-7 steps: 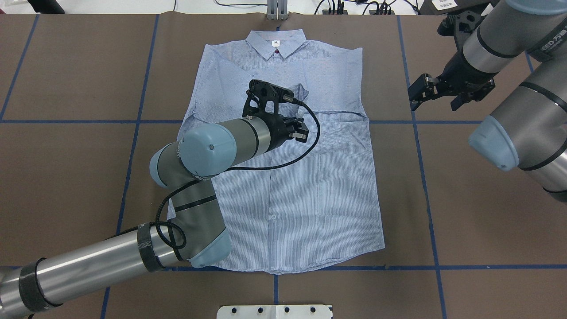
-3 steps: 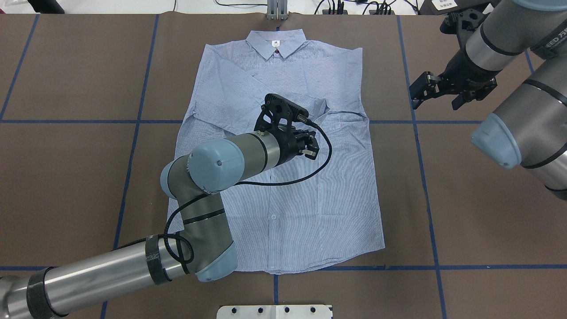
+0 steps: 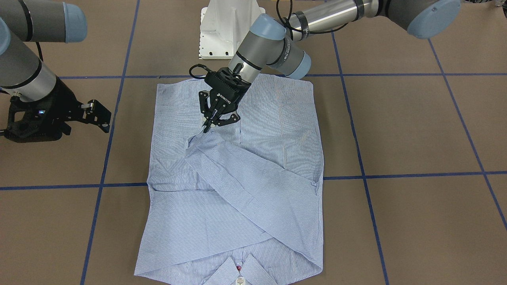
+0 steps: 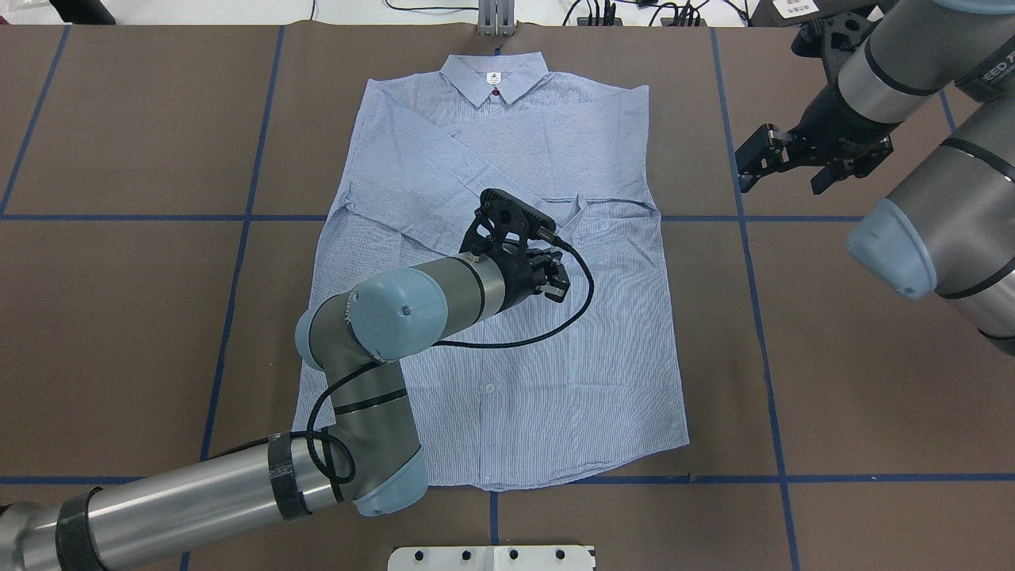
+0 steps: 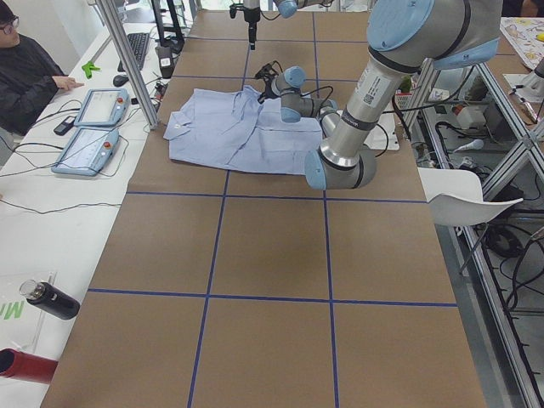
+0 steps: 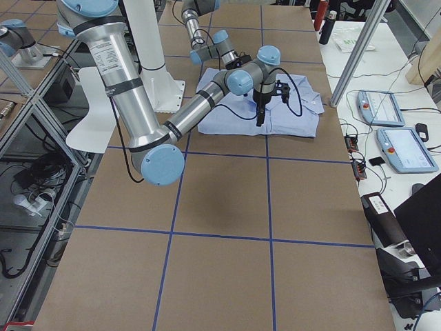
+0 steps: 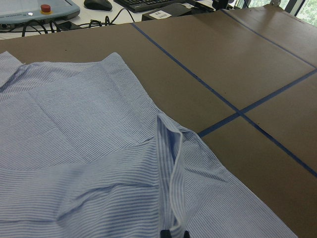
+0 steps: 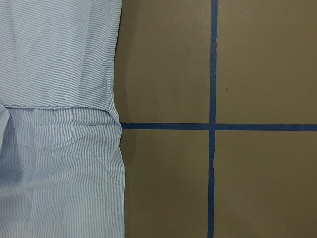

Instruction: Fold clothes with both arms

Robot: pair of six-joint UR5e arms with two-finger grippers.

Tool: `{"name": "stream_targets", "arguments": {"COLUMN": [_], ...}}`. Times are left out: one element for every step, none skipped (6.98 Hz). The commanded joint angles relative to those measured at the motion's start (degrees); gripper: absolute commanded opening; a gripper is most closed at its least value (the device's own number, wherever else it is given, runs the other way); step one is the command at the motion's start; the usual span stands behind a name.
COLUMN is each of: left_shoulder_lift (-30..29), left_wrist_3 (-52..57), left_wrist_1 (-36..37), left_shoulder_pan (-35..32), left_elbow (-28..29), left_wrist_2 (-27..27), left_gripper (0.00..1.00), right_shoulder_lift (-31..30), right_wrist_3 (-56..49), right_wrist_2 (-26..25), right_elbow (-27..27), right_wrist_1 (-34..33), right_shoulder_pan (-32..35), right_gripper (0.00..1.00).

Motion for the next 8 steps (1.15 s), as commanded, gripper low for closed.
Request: {"name": "stream_targets", "arguments": {"left_shoulder_lift": [-0.03, -0.12, -0.21, -0.82, -0.91, -0.65, -0.39, -0.38], "left_wrist_3": [-0.11, -0.20, -0.46, -0.63, -1.07, -5.69, -6.78, -6.79], "left_wrist_1": [-0.18, -0.71, -1.32, -1.33, -1.41, -2.72, -3.95, -3.44], "left_shoulder_pan": [0.29, 0.29, 0.29, 0.37, 0.37, 0.46, 0.46, 0.46], "left_elbow": [0.73, 0.73, 0.64, 0.55, 0.20, 0.11, 0.03, -0.15], "left_wrist_2": [0.80, 0.71, 0.62, 0.62, 0.62, 0.62, 0.45, 0.36], "left_gripper": [0.00, 0.00, 0.06, 0.93, 1.00, 1.00, 1.00, 1.00], "right_shoulder_lift": [0.04, 0.04, 0.04, 0.04, -0.05, -0.14, -0.14, -0.31], "right_wrist_3": [0.10, 0.10, 0.10, 0.10, 0.01, 0.01, 0.01, 0.01], "right_wrist_2": [0.08, 0.08, 0.08, 0.08, 0.34, 0.69, 0.70, 1.74], "right_elbow": [0.03, 0.03, 0.12, 0.03, 0.03, 0.03, 0.03, 0.12], "right_wrist_1": [0.00, 0.00, 0.00, 0.00, 0.00, 0.00, 0.00, 0.09], "right_shoulder_pan": [0.03, 0.03, 0.03, 0.03, 0.03, 0.03, 0.03, 0.03], "right_gripper": [1.00, 1.00, 1.00, 1.00, 1.00, 1.00, 1.00, 1.00]}}
